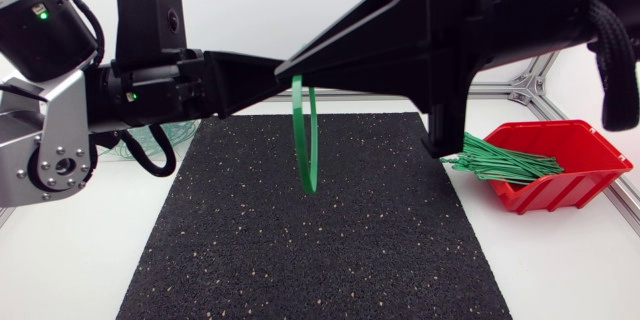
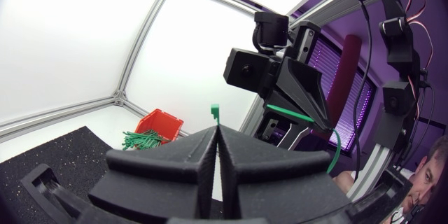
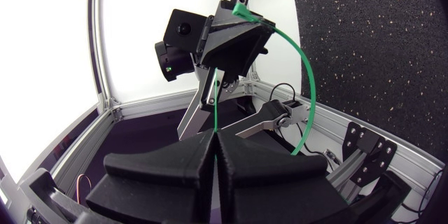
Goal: Take a green cable tie from the red box, thread the tail through the head to close it, then place it in the transparent bin on the left.
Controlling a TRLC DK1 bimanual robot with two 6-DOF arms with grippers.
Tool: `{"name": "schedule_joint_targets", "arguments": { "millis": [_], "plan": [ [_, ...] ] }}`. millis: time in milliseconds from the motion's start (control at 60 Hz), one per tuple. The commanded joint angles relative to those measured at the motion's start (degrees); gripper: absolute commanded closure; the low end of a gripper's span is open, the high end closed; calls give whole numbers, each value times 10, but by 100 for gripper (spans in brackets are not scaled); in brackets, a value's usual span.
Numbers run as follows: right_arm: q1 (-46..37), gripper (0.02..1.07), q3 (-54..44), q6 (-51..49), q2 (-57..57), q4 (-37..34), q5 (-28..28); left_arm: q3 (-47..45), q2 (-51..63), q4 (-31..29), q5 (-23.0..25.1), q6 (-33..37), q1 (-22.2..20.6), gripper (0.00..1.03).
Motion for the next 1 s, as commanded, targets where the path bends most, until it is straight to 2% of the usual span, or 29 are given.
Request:
{"name": "schedule_joint_targets", "arguments": {
  "millis": [0,333,600,700,983],
  "plan": [
    [2,101,-19,23,10,10,-2,-13,-12,9,-4,-20,-5,100],
    [-1,101,-32,41,15,42,3,-17,-22,11,-4,-19,-6,100],
    [-11,101,-27,41,21,34,2,-24,-18,17,-12,-16,-3,100],
    [-20,101,-23,71,33,21,-27,-25,-16,19,-13,-16,-2,100],
    [-18,101,-10,60,35,24,-29,-27,-14,20,-13,-15,-5,100]
  ]
}}
